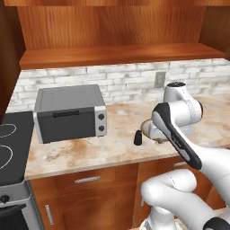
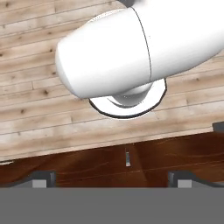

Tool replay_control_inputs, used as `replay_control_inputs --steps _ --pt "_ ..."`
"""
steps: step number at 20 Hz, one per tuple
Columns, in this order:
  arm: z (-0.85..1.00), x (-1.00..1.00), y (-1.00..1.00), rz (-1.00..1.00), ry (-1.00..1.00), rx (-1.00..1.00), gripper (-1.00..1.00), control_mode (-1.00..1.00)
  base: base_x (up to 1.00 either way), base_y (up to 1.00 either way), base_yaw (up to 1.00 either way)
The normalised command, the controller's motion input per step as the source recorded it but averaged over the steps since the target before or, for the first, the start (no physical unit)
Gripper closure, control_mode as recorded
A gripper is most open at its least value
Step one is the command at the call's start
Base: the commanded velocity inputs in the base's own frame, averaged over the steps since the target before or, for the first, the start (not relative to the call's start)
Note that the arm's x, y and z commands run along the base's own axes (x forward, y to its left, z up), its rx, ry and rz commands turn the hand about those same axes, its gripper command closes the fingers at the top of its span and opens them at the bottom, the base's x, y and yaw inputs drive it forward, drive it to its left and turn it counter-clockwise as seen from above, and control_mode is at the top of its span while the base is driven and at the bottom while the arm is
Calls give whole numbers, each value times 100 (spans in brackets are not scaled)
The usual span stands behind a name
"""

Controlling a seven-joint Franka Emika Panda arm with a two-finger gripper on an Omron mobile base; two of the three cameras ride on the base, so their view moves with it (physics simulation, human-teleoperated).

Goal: Retrieve the bottle and the shaker from the cabinet and place them next to the mixing bowl on the counter. Then add garlic from the fridge to the mixing bowl.

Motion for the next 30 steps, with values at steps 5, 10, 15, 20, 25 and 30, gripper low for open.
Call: replay_control_inputs --steps 5,10,15,20,25,30 --pt "0 0 0 0 0 0 -100 100 -84 14 -12" --pt "0 0 0 0 0 0 -100 100 -75 25 -9" --pt "0 0 0 0 0 0 -100 100 -52 19 0" --pt "0 0 0 0 0 0 -100 100 -45 10 45" --pt "0 0 0 0 0 0 -100 100 -58 0 67" --pt "0 0 0 0 0 0 -100 100 -56 2 69"
